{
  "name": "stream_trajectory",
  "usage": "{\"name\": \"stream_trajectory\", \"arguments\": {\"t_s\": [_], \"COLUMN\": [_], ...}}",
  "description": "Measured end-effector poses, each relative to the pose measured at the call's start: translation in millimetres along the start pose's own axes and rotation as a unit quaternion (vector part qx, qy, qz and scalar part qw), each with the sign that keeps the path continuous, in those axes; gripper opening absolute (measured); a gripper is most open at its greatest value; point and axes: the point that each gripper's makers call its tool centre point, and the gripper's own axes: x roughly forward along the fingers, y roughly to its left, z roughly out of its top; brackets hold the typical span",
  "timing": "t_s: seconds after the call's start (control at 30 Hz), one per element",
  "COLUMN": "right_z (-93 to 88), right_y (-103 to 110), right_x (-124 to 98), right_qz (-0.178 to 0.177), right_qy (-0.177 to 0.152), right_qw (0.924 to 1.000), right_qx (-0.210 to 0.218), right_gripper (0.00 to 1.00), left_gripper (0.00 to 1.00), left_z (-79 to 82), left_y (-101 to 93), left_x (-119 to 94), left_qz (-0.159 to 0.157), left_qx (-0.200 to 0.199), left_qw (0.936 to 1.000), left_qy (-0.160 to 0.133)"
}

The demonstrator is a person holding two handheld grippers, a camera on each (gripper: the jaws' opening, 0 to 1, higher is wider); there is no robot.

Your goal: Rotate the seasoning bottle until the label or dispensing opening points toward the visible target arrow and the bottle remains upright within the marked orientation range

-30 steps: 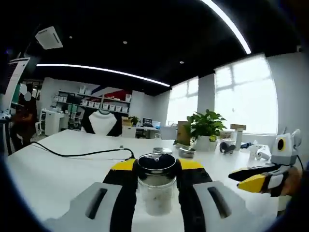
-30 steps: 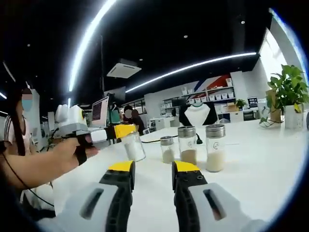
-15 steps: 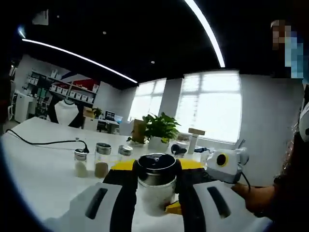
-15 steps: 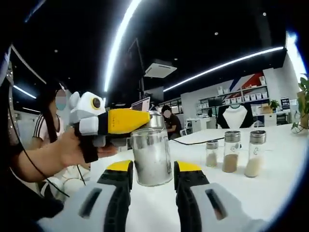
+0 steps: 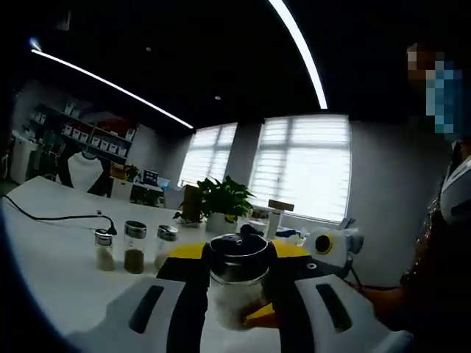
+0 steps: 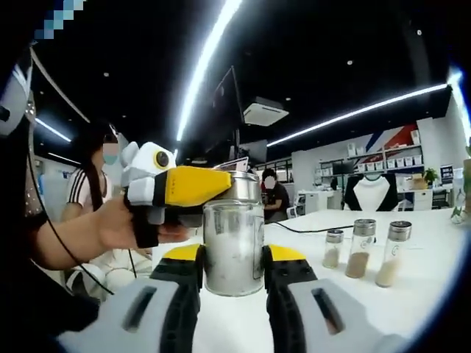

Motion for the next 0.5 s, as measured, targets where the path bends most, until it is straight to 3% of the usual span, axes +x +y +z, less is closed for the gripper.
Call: {"name": "stream_trajectory", "arguments": {"t_s": [0.17,0.3,0.4,0.5], "right_z": [-3.2,-5.0,-8.0,-8.7], "right_y": [-6,-14,-21,-26], "right_x": [4,8,11,11], "right_qz": [-0.046,-0.088,-0.125,-0.156], "right_qy": [0.022,0.032,0.041,0.052], "right_qw": [0.9984,0.9949,0.9901,0.9841], "right_qx": [-0.027,-0.038,-0.049,-0.068], "right_gripper": [0.29,0.29,0.29,0.29], "left_gripper": [0.33,0.33,0.33,0.33], "left_z": [-1.2,-1.1,-2.5,-3.6], "left_y": [1.1,9.3,14.7,17.5], "left_x": [1,2,4,6], "left_qz": [0.032,0.077,0.12,0.143], "left_qx": [0.018,0.017,0.036,0.037], "left_qw": [0.9993,0.9968,0.9921,0.989], "left_qy": [-0.005,-0.013,-0.01,-0.013]}}
